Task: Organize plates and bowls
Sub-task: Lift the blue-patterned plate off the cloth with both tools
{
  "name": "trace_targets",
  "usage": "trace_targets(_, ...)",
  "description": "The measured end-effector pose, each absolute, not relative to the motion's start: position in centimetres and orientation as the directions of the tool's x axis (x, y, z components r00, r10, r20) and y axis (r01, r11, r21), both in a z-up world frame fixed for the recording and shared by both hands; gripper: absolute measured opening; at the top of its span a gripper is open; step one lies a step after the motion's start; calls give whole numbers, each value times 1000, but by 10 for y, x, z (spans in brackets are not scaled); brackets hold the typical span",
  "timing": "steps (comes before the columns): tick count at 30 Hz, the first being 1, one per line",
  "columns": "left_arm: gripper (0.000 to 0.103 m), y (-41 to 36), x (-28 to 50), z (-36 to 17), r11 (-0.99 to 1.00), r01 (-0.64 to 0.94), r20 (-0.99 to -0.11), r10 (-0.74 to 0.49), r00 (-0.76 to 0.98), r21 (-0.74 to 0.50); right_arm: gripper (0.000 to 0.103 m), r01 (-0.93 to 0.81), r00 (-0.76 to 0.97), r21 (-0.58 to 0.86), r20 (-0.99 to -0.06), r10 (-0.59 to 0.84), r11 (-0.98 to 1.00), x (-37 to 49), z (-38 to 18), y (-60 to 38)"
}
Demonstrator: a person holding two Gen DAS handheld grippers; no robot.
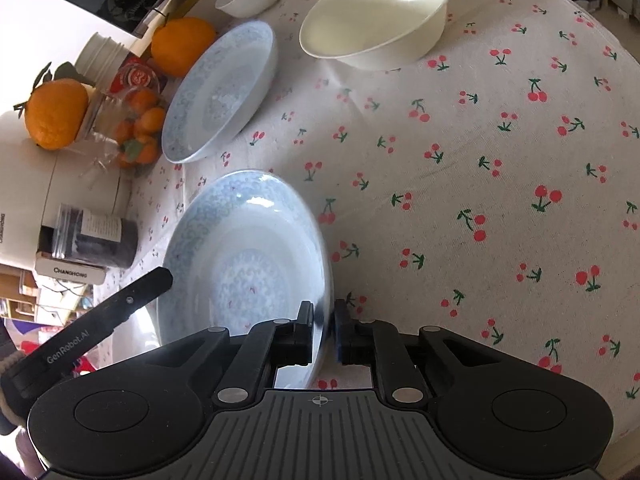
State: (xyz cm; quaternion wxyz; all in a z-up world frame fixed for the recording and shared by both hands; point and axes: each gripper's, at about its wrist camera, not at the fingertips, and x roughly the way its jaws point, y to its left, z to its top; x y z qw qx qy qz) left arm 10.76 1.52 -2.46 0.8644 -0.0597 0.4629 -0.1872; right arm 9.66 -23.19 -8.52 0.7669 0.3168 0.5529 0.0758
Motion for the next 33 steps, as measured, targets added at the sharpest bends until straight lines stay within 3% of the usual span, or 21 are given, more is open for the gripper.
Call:
trace_targets(3,46,16,105,-20,933,267,-768,-352,535,-242,13,243,374,576,-798,472,781,96,-86,-232)
trace_targets(6,46,16,108,-25,942,252,-793,-324,516,-221,13,249,370,587,-793,484,770,94,-87,-234)
trace_targets(11,34,14,114,-41,950,236,-841,-295,453,-206,13,251,366,583,-796,482,772,91,-88,-231)
trace_targets(12,24,14,114,-44,951,232,-849,-291,441,-206,13,249,365,582,-797,481,774,90,-88,-231)
trace_targets(14,15,14,114,-48,951,224,-857,-292,425,-213,13,243,367,575,-800,475,781,90,-87,-229)
trace_targets(23,11,19,115,-50,941,158,-831,-337,443,-298,10,233,423,508,-821,384,830,102,-68,-231)
trace_targets(33,10,18,122,-50,954,114,-837,-298,458,-278,11,223,408,480,-836,366,848,139,-71,-221)
